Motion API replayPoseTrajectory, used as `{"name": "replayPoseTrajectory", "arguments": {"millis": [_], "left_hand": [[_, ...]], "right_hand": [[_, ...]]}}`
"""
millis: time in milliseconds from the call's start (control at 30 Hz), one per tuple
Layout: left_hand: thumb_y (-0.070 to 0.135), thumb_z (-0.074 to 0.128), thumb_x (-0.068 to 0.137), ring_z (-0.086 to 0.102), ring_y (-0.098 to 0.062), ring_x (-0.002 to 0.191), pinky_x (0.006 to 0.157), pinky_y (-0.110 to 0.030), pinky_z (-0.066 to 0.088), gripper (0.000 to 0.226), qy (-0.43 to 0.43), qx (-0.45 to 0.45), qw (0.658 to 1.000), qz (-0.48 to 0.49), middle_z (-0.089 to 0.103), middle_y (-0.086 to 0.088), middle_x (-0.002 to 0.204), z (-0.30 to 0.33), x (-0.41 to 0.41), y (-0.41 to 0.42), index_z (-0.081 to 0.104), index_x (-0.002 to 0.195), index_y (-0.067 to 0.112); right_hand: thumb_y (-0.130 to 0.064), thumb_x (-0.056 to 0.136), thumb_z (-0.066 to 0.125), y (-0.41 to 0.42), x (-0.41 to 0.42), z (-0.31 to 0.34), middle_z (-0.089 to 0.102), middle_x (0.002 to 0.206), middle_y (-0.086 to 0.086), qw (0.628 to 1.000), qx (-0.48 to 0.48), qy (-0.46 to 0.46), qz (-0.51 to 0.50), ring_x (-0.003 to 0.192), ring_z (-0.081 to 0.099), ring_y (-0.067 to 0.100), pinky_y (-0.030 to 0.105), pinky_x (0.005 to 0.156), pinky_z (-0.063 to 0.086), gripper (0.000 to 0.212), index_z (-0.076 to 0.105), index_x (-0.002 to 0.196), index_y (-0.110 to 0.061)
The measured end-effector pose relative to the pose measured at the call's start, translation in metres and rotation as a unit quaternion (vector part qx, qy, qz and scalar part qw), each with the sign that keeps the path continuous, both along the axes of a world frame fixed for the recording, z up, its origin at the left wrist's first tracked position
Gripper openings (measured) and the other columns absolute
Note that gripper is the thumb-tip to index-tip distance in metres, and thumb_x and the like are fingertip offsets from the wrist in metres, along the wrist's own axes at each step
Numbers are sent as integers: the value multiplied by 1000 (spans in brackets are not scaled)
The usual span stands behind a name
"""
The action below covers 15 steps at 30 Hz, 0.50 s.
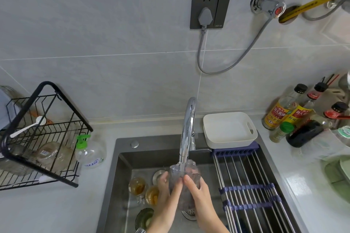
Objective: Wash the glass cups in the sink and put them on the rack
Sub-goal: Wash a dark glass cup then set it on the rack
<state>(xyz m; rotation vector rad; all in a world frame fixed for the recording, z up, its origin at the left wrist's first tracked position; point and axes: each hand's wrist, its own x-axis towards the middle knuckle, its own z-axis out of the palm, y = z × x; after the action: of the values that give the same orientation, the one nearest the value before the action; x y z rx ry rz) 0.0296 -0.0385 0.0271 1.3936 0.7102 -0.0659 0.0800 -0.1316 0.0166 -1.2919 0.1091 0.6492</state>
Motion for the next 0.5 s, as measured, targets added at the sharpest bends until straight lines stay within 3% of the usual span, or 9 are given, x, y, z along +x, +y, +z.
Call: {"name": "replayPoseTrajectory", "arguments": {"millis": [67,133,200,233,300,367,433,500], "left_hand": [[71,59,72,67,0,99,74,-14,53,75,-18,-34,999,-14,68,8,114,6,-2,-2,53,127,21],[77,59,71,60,-7,117,90,-16,49,83,-31,-55,998,-14,64,9,125,3,-4,0,55,130,19],[67,44,88,39,-6,133,106,-17,31,61,-13,-58,998,13,43,19,133,9,-3,-3,47,132,25],[61,37,92,34,-7,135,110,-22,25,50,-2,-84,996,27,40,17,132,9,-4,-2,44,130,29],[61,33,90,44,-21,134,115,-36,29,60,22,-160,985,68,51,4,137,-1,1,-4,54,126,18],[63,34,88,56,-28,121,112,-45,35,68,39,-189,975,110,63,-10,126,0,5,-2,61,124,12],[55,31,97,57,-31,114,112,-47,34,60,53,-195,969,145,65,-14,115,-3,6,3,61,122,9],[56,32,98,50,-34,125,114,-49,32,64,63,-156,970,175,58,-16,130,-16,8,5,52,132,6]], "right_hand": [[-65,60,76,0,-3,6,73,106,12,1000,-9,22,-6,102,69,27,48,99,49,79,66,114,-7],[-66,79,58,1,-7,8,74,104,12,999,2,41,-13,101,70,26,49,101,47,66,71,109,-9],[-80,71,42,2,-7,18,72,107,15,998,-19,56,8,102,70,25,48,103,45,84,75,104,-10],[-88,65,40,5,-6,25,68,117,17,998,-29,59,12,107,67,26,46,106,42,97,73,109,-7],[-86,68,40,6,-9,31,57,132,19,995,0,95,37,119,60,28,42,111,37,109,58,127,5],[-79,65,47,8,-8,31,68,117,18,994,-2,108,4,108,66,28,44,106,43,98,65,120,0],[-70,77,50,12,-5,23,73,106,15,996,-16,89,-1,101,70,28,47,101,47,73,73,107,-8],[-63,83,52,17,1,23,75,101,12,996,-46,73,-1,97,71,26,46,97,50,61,75,103,-11]]}}
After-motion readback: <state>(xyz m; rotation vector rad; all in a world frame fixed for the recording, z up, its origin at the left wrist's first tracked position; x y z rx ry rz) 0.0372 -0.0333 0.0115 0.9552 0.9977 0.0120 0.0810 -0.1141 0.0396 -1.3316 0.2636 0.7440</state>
